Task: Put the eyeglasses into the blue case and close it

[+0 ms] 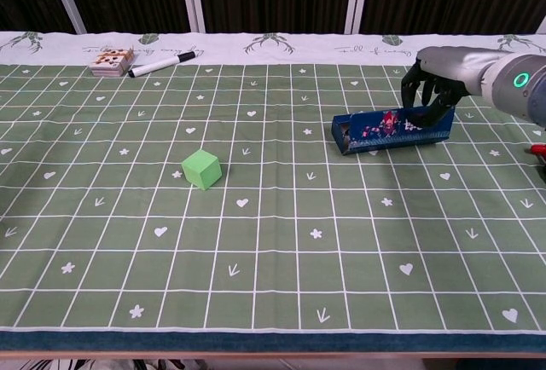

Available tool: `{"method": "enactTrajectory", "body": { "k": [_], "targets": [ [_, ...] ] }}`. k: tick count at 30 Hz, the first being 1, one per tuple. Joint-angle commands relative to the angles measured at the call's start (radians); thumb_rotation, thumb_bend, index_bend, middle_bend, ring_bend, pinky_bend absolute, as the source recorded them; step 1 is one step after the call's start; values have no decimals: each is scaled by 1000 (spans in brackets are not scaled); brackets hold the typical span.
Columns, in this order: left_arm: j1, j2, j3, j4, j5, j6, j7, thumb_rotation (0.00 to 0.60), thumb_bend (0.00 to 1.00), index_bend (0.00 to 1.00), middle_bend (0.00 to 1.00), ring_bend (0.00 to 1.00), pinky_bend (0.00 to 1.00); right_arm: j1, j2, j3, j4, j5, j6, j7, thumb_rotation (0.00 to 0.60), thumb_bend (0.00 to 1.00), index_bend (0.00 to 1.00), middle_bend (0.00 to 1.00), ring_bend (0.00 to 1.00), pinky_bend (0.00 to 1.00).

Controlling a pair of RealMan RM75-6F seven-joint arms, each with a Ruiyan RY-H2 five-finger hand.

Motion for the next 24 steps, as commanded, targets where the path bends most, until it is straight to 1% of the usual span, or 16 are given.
{"method": "enactTrajectory", "body": {
  "k": [1,13,16,24],
  "targets": [
    [0,0,0,0,0,0,-1,600,321,218,0,0,0,14,-6,6,18,18,-5,-3,600,567,704,357,355,235],
    [-1,0,-1,3,-2,-3,-3,600,321,218,0,0,0,47,-4,9,24,45,7,-13,600,567,703,357,355,235],
    [-1,0,-1,3,-3,-2,-3,600,321,218,0,0,0,62,-10,12,42,63,1,-23,600,568,704,357,355,235],
    [1,1,-2,2,-3,1,-7,600,320,218,0,0,0,113,-38,32,129,143,-32,-48,600,568,705,357,355,235]
  ]
}}
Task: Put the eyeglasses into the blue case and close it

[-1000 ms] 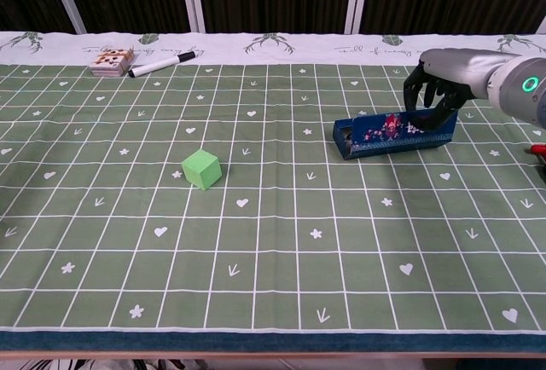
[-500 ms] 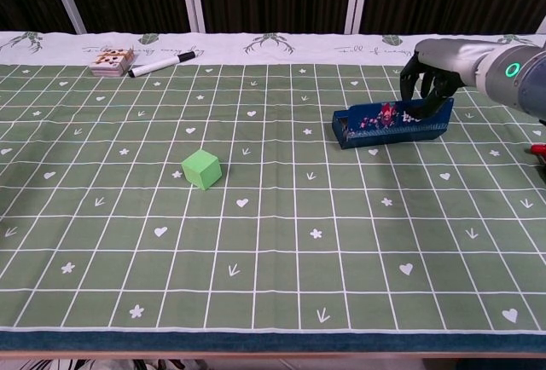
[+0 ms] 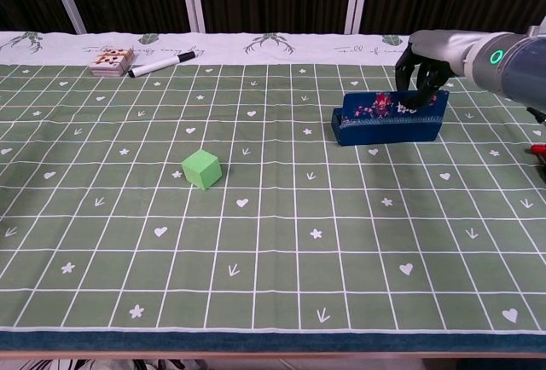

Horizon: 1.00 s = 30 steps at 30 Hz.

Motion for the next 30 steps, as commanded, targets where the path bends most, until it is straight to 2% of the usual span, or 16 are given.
{"method": "enactTrajectory", "body": {
  "k": [1,12,14,17,18,22,26,30],
  "targets": [
    [0,1,0,0,0,0,0,600,320,218,0,0,0,21,-13,8,35,27,-13,-11,600,568,705,357,355,235],
    [0,0,1,0,1,-1,1,600,321,218,0,0,0,60,-36,3,128,107,-66,-33,600,569,692,355,344,235],
    [0,0,1,0,1,-1,2,600,321,218,0,0,0,66,-40,1,140,113,-72,-36,600,569,628,350,336,235],
    [0,0,1,0,1,-1,2,600,321,218,0,0,0,75,-47,-1,159,120,-84,-34,600,553,440,326,320,235],
    [0,0,1,0,2,-1,2,600,320,219,0,0,0,77,-48,-1,163,121,-87,-34,600,530,366,309,310,235],
    [0,0,1,1,0,-3,2,600,320,219,0,0,0,86,-54,-4,183,126,-102,-31,600,437,202,247,273,235],
    [-1,0,2,2,1,-4,1,600,320,219,0,0,0,94,-57,3,202,131,-111,-18,600,370,132,196,228,235],
    [-1,0,2,2,0,-4,1,600,321,219,0,0,0,99,-52,13,199,120,-106,0,600,321,110,168,202,235]
  ]
}}
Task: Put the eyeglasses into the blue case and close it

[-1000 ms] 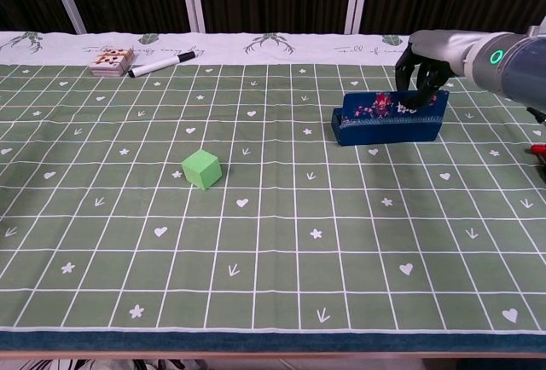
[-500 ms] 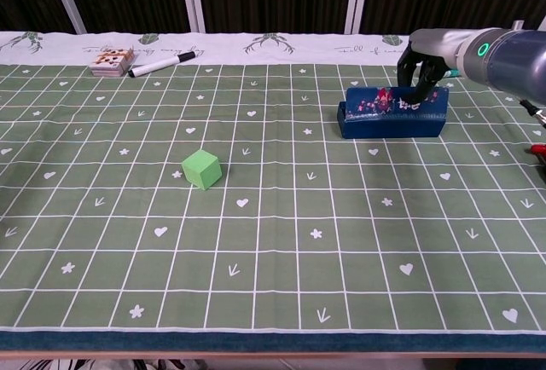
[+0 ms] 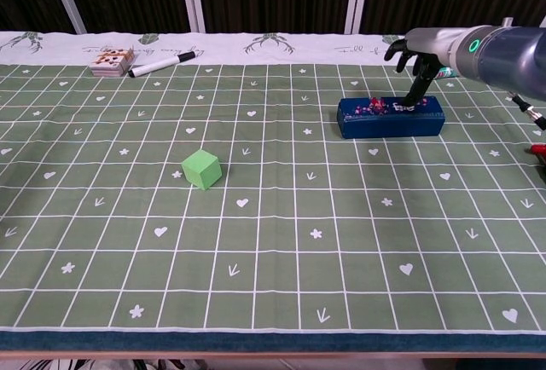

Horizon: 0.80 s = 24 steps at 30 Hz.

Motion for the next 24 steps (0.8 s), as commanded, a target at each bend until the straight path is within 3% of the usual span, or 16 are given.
{"method": "enactTrajectory", "body": {
  "k": [1,5,10,18,24],
  "targets": [
    [0,0,0,1,0,0,0,600,321,219,0,0,0,1,7,6,-11,-14,8,15,600,320,110,168,202,235],
    [-1,0,-1,3,-1,-1,-1,600,321,219,0,0,0,-13,32,15,-58,-44,40,46,600,308,111,168,200,235],
    [-1,0,-2,5,-4,-2,-4,600,321,219,0,0,0,-85,108,10,-205,-145,144,120,600,291,112,168,200,235],
    [-3,-2,-3,-2,4,2,4,600,321,219,0,0,0,-297,326,-83,-558,-403,328,272,600,167,113,156,174,236],
    [0,-1,0,-16,17,13,13,600,320,219,0,0,0,-455,431,-189,-692,-649,483,383,600,146,111,145,164,232]
  ]
}}
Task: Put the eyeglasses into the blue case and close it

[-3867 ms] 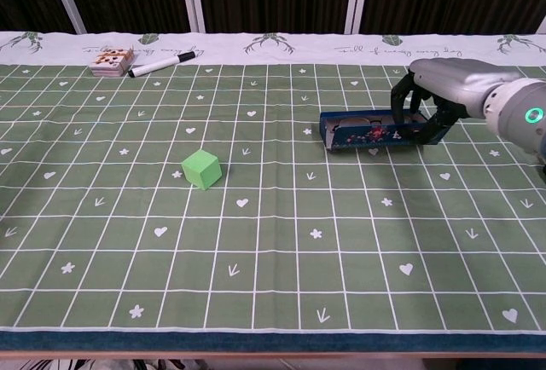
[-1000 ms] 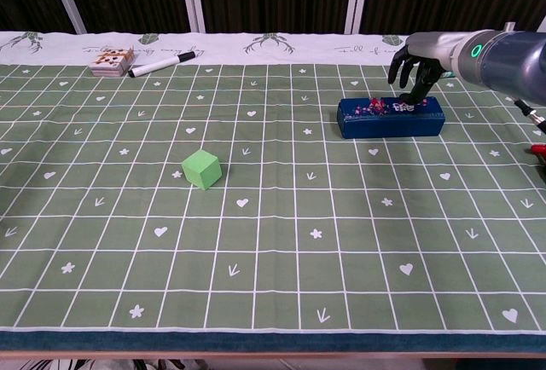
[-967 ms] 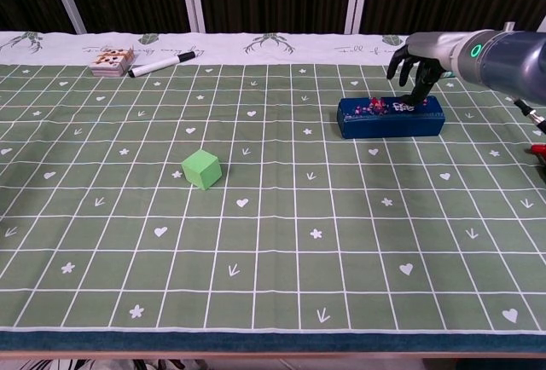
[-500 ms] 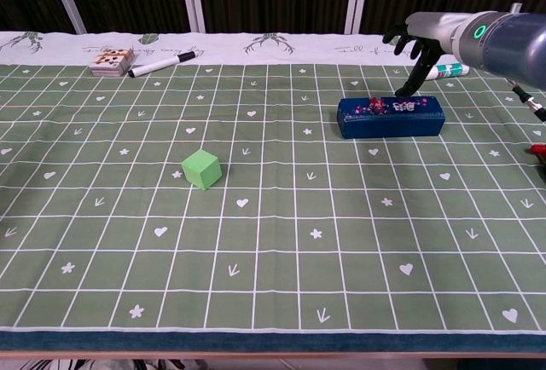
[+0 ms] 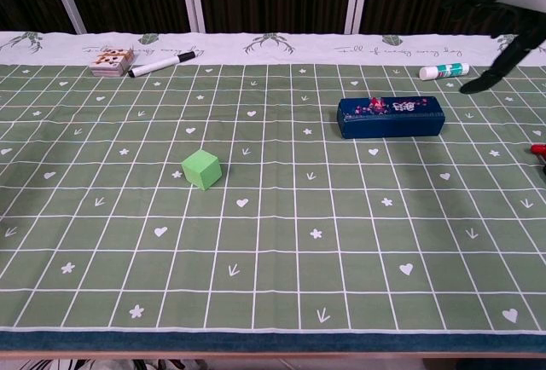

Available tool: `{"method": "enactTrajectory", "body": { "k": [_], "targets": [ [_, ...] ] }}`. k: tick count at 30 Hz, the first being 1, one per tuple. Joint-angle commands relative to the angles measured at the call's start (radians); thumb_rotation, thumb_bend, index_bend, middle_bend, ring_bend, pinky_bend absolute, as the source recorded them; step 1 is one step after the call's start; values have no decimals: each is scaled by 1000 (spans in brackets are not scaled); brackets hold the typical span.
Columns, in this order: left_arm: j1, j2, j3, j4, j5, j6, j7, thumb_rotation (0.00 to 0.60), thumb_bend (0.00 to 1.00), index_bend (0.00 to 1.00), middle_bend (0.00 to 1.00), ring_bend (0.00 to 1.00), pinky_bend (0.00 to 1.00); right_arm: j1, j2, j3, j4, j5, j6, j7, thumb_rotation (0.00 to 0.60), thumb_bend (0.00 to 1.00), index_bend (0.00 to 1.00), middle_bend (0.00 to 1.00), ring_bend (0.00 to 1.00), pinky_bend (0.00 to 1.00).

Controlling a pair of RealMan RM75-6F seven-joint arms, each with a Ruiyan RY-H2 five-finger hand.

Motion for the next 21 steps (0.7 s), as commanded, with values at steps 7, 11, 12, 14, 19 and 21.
{"method": "enactTrajectory", "body": {
  "k": [7,11,12,14,19,21],
  "targets": [
    [5,4,9,-18,18,10,12,600,321,198,0,0,0,-311,74,-207,-42,-416,388,180,600,147,111,143,159,211],
    [6,7,13,-24,24,10,19,600,321,192,0,0,0,-399,74,-258,-13,-493,479,248,600,147,111,142,158,211],
    [6,8,13,-25,24,10,19,600,321,192,0,0,0,-412,76,-265,-10,-506,493,250,600,147,111,141,158,211],
    [6,11,14,-26,22,7,20,600,320,191,0,0,0,-446,78,-280,-8,-525,527,242,600,147,111,140,156,211],
    [3,22,21,-25,32,-6,14,600,316,190,0,0,0,-502,97,-312,-33,-551,563,218,600,147,110,125,140,211],
    [1,24,24,-23,37,-8,12,600,315,190,0,0,0,-522,106,-319,-39,-563,578,200,600,147,109,121,136,211]
  ]
}}
